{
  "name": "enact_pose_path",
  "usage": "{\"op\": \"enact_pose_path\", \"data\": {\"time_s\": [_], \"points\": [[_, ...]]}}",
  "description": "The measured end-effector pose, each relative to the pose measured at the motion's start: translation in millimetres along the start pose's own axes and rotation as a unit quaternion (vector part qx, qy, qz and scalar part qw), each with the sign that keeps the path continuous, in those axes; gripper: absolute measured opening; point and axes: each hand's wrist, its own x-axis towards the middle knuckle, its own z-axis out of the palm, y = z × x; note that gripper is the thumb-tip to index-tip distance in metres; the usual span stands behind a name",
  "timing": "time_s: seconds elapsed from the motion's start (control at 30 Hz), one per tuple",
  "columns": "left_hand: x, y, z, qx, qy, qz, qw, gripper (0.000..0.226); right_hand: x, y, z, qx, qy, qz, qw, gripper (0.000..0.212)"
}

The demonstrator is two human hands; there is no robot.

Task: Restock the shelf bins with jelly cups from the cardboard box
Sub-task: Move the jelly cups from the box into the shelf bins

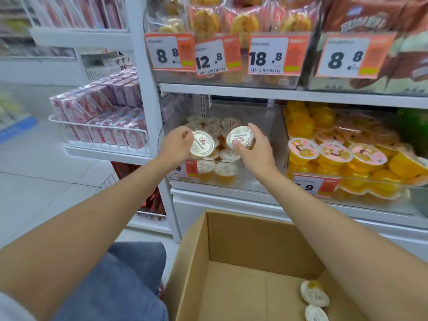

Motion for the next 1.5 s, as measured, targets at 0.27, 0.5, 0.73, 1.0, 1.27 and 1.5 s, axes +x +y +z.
{"op": "enact_pose_path", "data": {"time_s": [0.27, 0.5, 0.73, 1.0, 1.27, 1.5], "points": [[49, -43, -3, 0.190, -0.118, -0.098, 0.970, 0.032, 58, 28, 29, -0.165, -0.131, 0.136, 0.968, 0.057], [43, -51, 9, 0.276, -0.054, -0.002, 0.960, 0.035, 60, 36, 28, -0.114, -0.115, 0.103, 0.981, 0.046], [36, -43, 13, 0.114, -0.073, -0.096, 0.986, 0.028, 59, 32, 25, -0.110, -0.262, 0.092, 0.954, 0.055], [19, -39, 14, 0.196, -0.011, -0.090, 0.977, 0.012, 47, 31, 27, -0.182, -0.153, 0.006, 0.971, 0.055], [5, -11, 36, 0.157, 0.040, -0.079, 0.984, 0.011, -29, 43, -4, -0.135, 0.036, -0.207, 0.968, 0.014], [-95, 14, 123, 0.031, -0.013, 0.012, 0.999, 0.012, -121, 153, -47, -0.195, -0.080, -0.041, 0.977, 0.017]]}}
